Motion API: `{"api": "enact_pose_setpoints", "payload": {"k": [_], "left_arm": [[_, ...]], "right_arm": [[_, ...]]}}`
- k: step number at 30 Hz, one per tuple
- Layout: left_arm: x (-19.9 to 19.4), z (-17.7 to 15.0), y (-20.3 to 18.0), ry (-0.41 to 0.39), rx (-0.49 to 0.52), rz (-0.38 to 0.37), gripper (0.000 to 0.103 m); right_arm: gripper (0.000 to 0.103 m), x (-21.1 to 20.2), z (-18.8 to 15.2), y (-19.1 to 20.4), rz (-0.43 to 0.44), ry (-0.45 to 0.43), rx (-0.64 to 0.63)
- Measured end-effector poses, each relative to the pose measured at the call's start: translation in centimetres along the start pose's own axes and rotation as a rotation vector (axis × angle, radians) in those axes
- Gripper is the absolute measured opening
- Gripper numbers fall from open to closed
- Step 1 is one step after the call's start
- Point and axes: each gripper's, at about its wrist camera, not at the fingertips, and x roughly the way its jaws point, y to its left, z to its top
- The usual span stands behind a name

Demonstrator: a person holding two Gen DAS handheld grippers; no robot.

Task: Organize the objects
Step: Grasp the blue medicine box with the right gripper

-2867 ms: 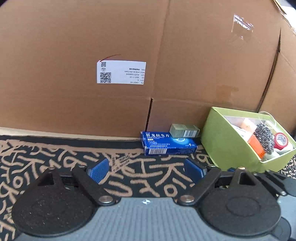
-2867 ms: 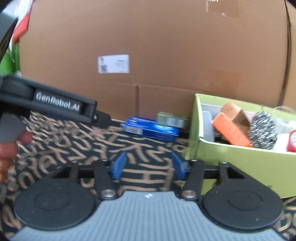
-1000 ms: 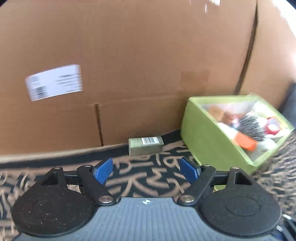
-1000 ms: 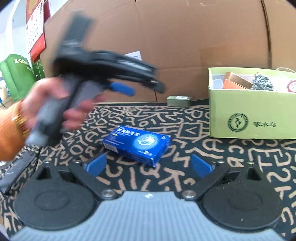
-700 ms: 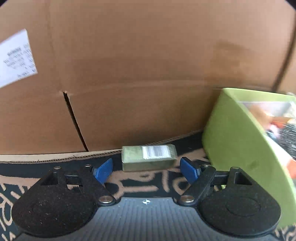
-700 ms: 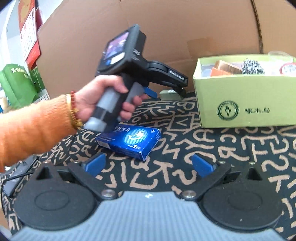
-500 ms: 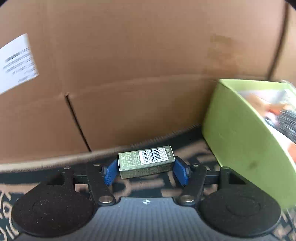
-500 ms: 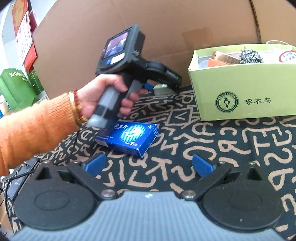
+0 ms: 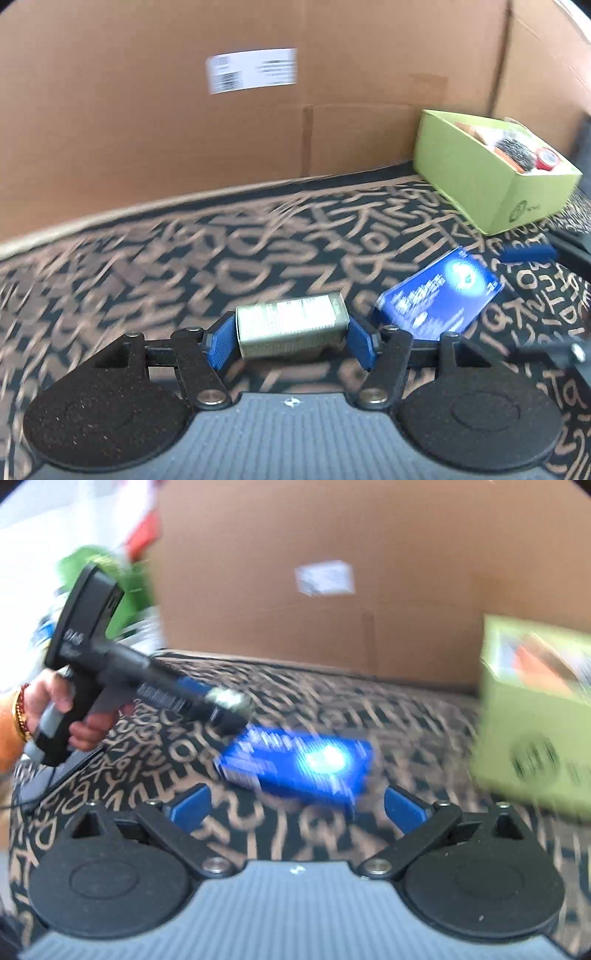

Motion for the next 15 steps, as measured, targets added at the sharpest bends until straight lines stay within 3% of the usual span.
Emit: {"api": "enact_pose_setpoints", "payload": {"k": [4, 8, 10, 15], "left_arm": [[-2.6, -1.8, 2.1, 0.009, -0.155, -0.085, 0.068], [-3.7, -2.8, 1.9, 0.028, -0.227, -0.158, 0.068], [-3.3, -2.9, 1.4, 0.021, -0.261, -0.161, 0.068], [0.2, -1.4, 1.9, 0.013, -0.365, -0.108, 0.070]], "right_arm": [[0.103, 3.2, 1.9, -0.5, 0.051, 0.069, -0.100], [0.103, 5.0, 2.8, -0.2, 0.119, 0.118, -0.150], [0.103, 5.5, 2.7, 0.0, 0.132, 0.150, -0.134], [0.103, 2.9, 1.0, 2.5, 0.102, 0.126, -0.094]]}}
